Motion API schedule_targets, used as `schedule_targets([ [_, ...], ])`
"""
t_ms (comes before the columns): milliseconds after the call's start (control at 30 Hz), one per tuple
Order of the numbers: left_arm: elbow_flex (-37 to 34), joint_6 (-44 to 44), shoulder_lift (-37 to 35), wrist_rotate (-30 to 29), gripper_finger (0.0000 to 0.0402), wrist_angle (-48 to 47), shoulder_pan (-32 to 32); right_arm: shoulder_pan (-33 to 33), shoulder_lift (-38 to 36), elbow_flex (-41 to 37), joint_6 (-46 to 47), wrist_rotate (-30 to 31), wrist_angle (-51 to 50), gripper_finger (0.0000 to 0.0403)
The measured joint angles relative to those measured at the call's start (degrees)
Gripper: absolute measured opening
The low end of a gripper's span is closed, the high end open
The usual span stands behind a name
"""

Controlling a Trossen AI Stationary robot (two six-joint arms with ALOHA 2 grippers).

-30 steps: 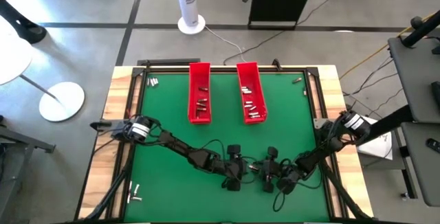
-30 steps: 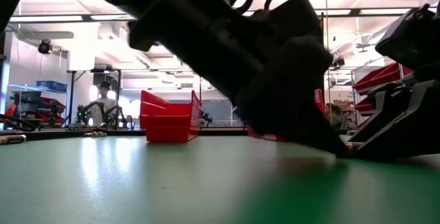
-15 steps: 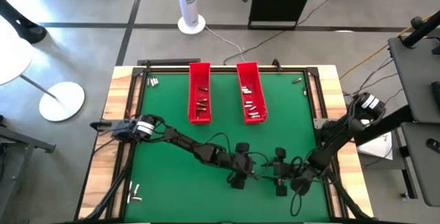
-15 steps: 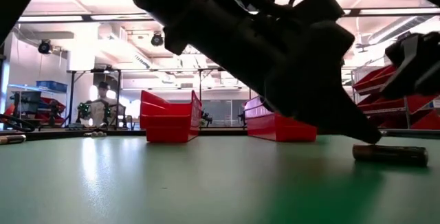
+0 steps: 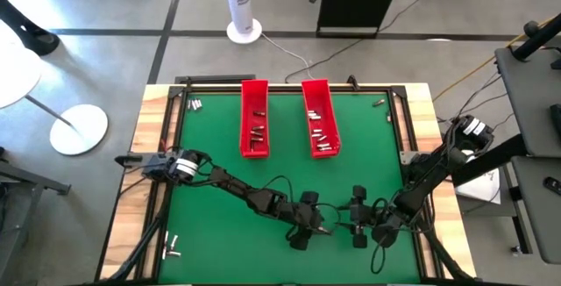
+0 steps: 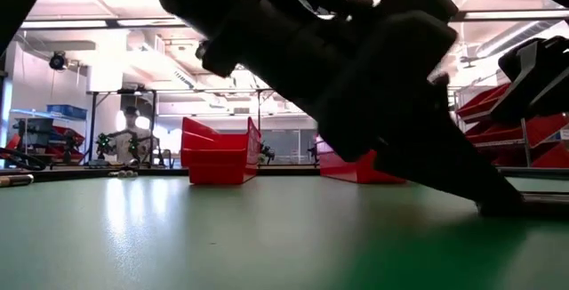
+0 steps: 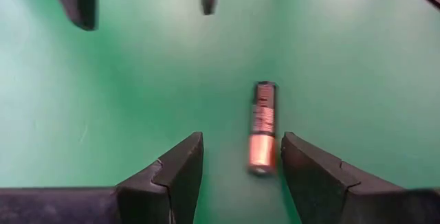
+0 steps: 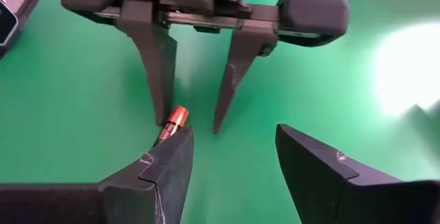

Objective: Sort batteries
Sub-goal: Put the brown battery into the left red bin

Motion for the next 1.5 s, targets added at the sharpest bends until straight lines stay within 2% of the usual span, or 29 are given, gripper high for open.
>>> schedule_targets([
  [133, 0.76, -0.23, 2.26, -0.4, 0.0176, 2.81, -0.58, 0.57, 0.0, 0.0, 1.88, -0.34, -1.49, 0.0201],
  [300, 7.16, -1.47, 6.87, 1.92, 0.0175, 2.25, -0.78, 1.39, 0.0, 0.02, 4.72, -0.58, -3.48, 0.0201],
  [500, 14.76, -1.61, 8.96, 3.52, 0.0138, -13.45, -0.7, 3.09, -0.18, 0.24, 9.45, -2.92, -6.59, 0.0201],
  [600, 15.06, -1.89, 8.69, 4.01, 0.0115, -15.62, -0.74, 3.99, -0.22, 0.24, 11.42, -2.94, -8.28, 0.0201],
  [733, 17.28, -2.46, 8.63, 4.11, 0.0105, -20.11, -0.79, 4.13, -0.24, 0.24, 12.18, -2.92, -8.97, 0.0201],
  [967, 16.58, -1.97, 8.52, 3.17, 0.0092, -21.09, -0.89, 4.23, -0.24, 0.24, 11.84, -2.94, -9.2, 0.0201],
  [1267, 15.49, -4.2, 8.63, 3.25, 0.0029, -20.71, -0.85, 4.48, -0.24, 0.24, 12.19, -3.05, -9.24, 0.0201],
  [1500, 15.42, -4.36, 8.08, 2.63, 0.0029, -20.64, -0.85, 4.48, -0.24, 0.24, 13.29, -3.41, -9.24, 0.0201],
])
